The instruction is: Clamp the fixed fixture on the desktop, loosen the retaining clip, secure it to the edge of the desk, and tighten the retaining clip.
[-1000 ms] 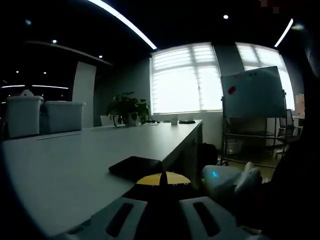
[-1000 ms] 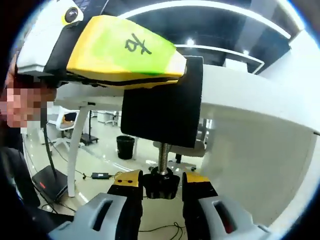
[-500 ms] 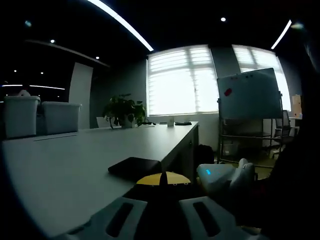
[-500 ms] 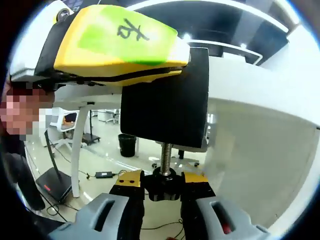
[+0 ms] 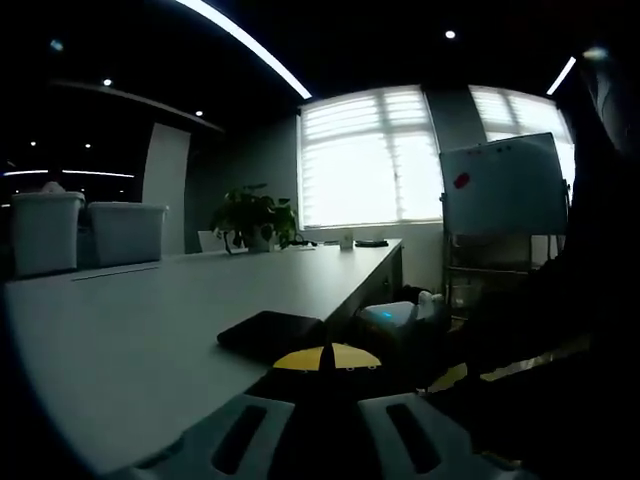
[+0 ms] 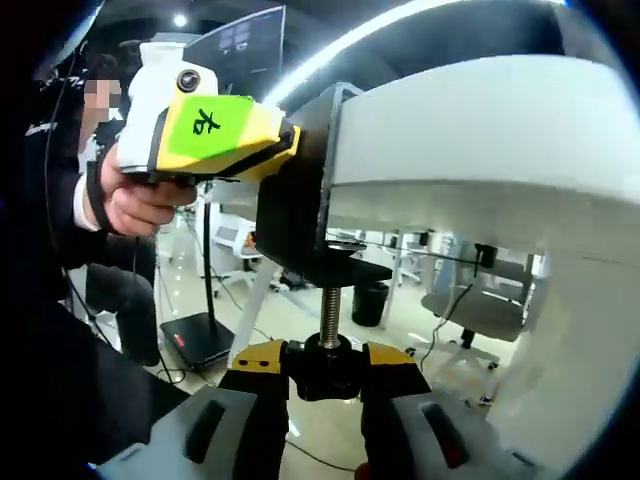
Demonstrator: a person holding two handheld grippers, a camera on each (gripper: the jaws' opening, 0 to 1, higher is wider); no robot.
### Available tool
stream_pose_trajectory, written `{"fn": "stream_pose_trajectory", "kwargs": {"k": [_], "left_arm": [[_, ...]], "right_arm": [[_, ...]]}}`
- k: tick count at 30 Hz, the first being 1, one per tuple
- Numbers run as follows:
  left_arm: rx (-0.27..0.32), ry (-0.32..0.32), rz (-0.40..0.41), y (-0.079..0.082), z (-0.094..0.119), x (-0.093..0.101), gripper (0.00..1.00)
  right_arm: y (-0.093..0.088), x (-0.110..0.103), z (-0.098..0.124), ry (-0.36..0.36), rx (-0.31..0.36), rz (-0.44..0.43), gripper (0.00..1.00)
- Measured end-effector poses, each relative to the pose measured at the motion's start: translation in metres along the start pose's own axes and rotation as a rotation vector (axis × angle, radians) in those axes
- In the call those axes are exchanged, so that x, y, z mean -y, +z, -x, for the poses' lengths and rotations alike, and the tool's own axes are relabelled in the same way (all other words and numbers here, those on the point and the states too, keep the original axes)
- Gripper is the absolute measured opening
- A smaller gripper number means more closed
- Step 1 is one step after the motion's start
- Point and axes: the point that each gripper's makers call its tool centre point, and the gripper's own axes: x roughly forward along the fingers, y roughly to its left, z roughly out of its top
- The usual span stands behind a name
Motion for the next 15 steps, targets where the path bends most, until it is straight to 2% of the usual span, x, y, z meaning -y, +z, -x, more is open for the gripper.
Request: {"fn": "stream_pose_trajectory", "kwargs": {"k": [2, 3, 4, 8, 13, 15], "left_arm": [[-0.009, -0.002, -0.005, 0.0, -0.001, 0.0, 0.0], [-0.014, -0.004, -0.006, -0.001, -0.001, 0.0, 0.0], [-0.018, -0.006, -0.008, -0.001, -0.002, 0.0, 0.0], [-0.019, -0.007, -0.015, -0.002, -0.003, 0.001, 0.0], [-0.029, -0.007, -0.011, -0.002, -0.005, 0.002, 0.0], [-0.034, -0.011, -0.012, -0.002, -0.005, 0.002, 0.0]], "right_arm": [[0.001, -0.004, 0.001, 0.056, 0.001, -0.008, 0.25], [-0.004, -0.005, 0.004, 0.066, -0.027, 0.07, 0.25], [0.0, -0.006, 0.002, 0.056, -0.003, 0.047, 0.25], [0.001, -0.005, -0.001, 0.002, -0.012, 0.076, 0.26], [-0.001, -0.003, -0.006, -0.052, 0.017, 0.043, 0.26], [-0.007, 0.001, -0.005, -0.09, -0.015, 0.011, 0.28]]}}
